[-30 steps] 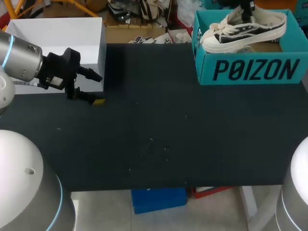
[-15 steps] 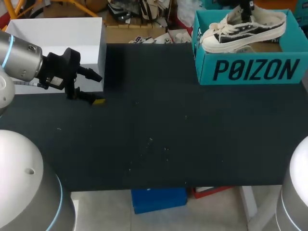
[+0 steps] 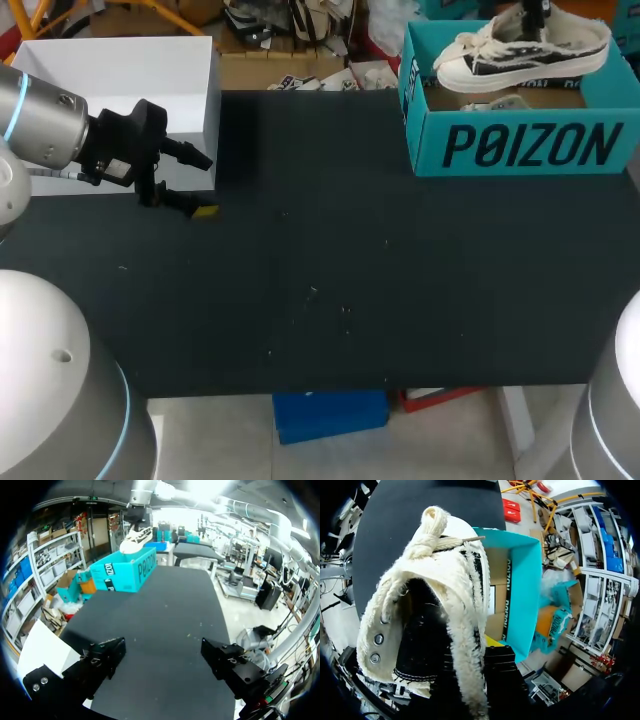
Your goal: Take the shoe out of the shoebox, open the shoe tongue, remove and reinsert the insole, then place the shoe into the shoebox
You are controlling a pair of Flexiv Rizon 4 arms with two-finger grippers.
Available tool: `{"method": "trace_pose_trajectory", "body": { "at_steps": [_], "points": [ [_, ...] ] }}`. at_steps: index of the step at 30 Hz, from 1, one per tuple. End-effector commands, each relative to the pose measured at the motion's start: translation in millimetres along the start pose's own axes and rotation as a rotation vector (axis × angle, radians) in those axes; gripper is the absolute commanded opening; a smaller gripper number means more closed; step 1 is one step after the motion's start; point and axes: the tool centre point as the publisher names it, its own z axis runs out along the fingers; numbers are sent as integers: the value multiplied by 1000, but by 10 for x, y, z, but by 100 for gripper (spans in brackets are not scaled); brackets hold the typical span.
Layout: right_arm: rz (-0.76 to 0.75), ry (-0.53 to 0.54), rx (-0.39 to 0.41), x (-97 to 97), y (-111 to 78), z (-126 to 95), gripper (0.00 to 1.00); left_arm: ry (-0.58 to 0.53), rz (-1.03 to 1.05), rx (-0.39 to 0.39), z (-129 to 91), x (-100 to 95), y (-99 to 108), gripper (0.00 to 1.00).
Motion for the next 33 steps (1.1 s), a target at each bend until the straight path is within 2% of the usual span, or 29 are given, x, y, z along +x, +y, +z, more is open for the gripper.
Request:
{"method": "trace_pose_trajectory", "body": {
  "at_steps": [1,9,18,26,33],
  "points": [
    [-14,3,-47,-199,-151,164,0,1,-1,-4,-2,4,-3,100],
    [-88,-10,-73,-616,-287,399,0,1,-1,-4,-2,4,-3,100],
    [-104,-14,-112,-998,-293,626,0,1,-1,-4,-2,4,-3,100],
    [-68,26,-117,-1183,-191,846,0,1,-1,-4,-2,4,-3,100],
    [-36,57,-107,-1195,-117,1013,0,1,-1,-4,-2,4,-3,100]
  ]
}}
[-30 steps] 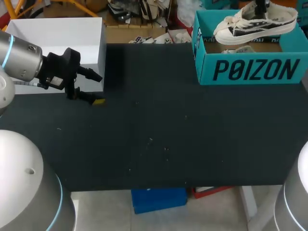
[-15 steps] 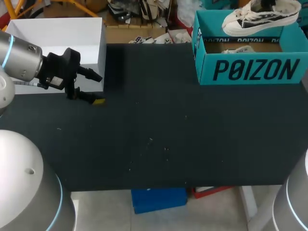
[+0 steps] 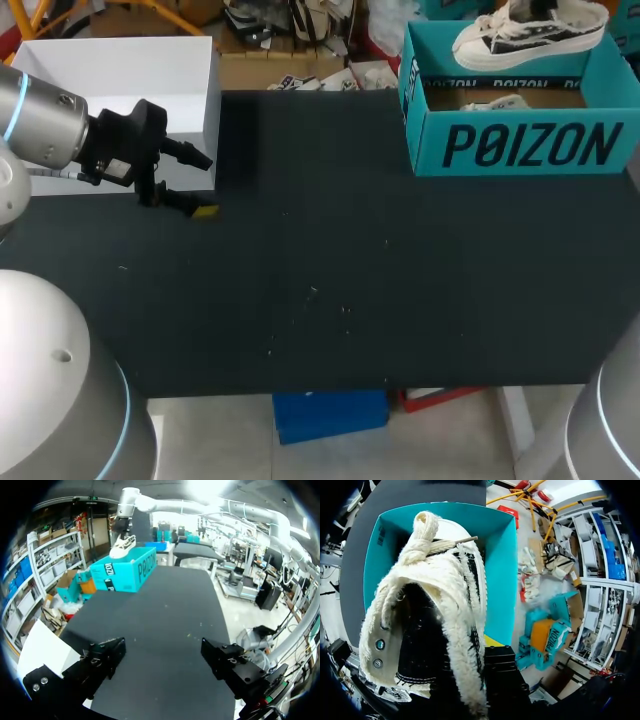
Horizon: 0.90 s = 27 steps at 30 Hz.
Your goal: Take the shoe out of the shoebox, open the shoe tongue, remove and reinsert the insole, then place the shoe into the shoebox
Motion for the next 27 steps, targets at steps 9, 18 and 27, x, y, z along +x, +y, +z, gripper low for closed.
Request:
{"method": "trace_pose_trajectory", "body": {
  "at_steps": [9,18,27],
  "points": [
    [41,74,-1,-110,153,310,0,1,-1,-4,-2,4,-3,100],
    [66,93,-10,-69,215,501,0,1,-1,-4,-2,4,-3,100],
    [82,104,-24,-38,294,736,0,1,-1,-4,-2,4,-3,100]
  ]
}}
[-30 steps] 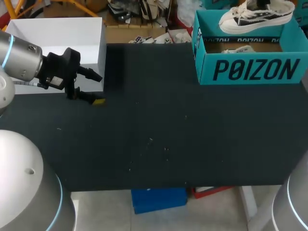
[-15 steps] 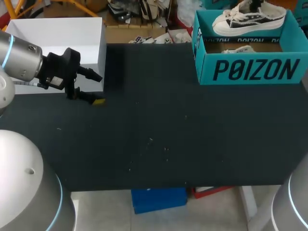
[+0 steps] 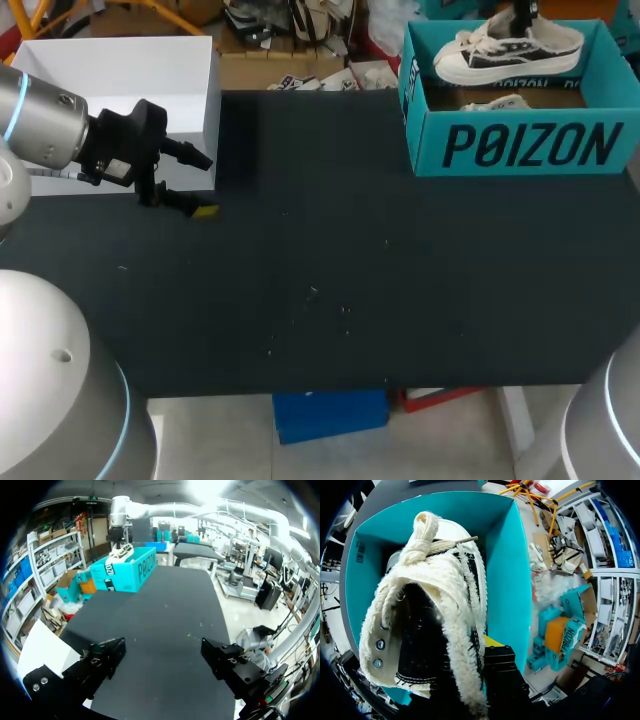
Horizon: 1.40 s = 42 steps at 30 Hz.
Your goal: Take the shoe out of the shoebox, open the shoe tongue, remove and reinsert the insole, then place the shoe into the shoebox
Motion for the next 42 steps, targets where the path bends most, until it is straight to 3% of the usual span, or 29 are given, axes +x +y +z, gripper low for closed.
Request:
{"method": "trace_pose_trajectory", "body": {
  "at_steps": [1,33,35,36,39,42],
  "points": [
    [6,10,-9,-75,49,174,0,1,-1,-4,-2,4,-3,100],
    [-24,66,-7,-29,111,851,0,1,-1,-4,-2,4,-3,100],
    [-20,73,-12,-25,113,864,12,1,-1,-4,-2,4,-3,100],
    [-19,73,-13,-25,115,868,13,1,-1,-4,-2,4,-3,100],
    [-13,78,-18,-26,119,868,27,1,-1,-4,-2,4,-3,100],
    [-9,76,-18,-21,108,840,28,1,-1,-4,-2,4,-3,100]
  ]
}}
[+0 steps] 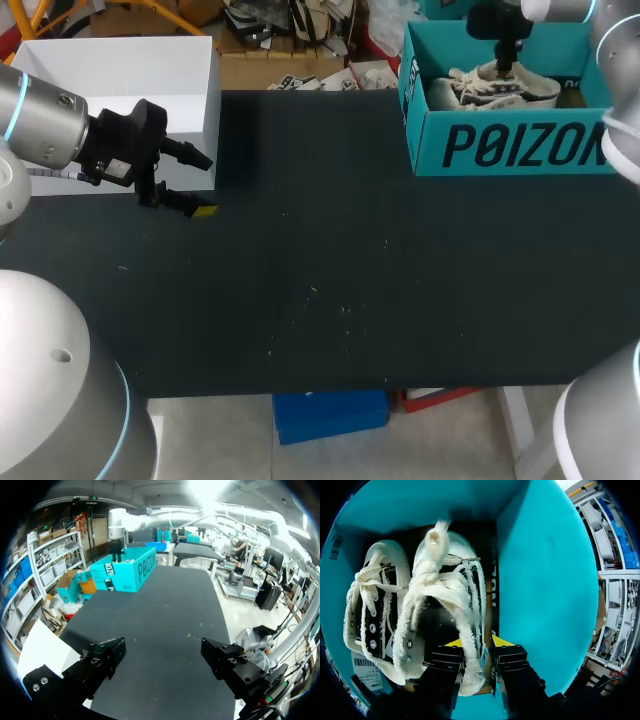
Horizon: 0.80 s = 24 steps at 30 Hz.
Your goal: Take the shoe out of the shoebox, open the shoe tongue, remove and reinsert the insole, then place the shoe into the shoebox
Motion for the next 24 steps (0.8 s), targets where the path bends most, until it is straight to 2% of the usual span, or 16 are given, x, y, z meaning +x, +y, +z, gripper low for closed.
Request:
{"method": "trace_pose_trajectory", "body": {
  "at_steps": [1,11,22,24],
  "points": [
    [5,33,4,-99,-2,10,26,1,-1,-4,-2,4,-3,100],
    [21,23,30,-32,-109,-245,10,1,-1,-4,-2,4,-3,100],
    [63,-25,60,117,-164,-778,5,1,-1,-4,-2,4,-3,100],
    [76,-35,51,178,-141,-909,7,1,-1,-4,-2,4,-3,100]
  ]
}}
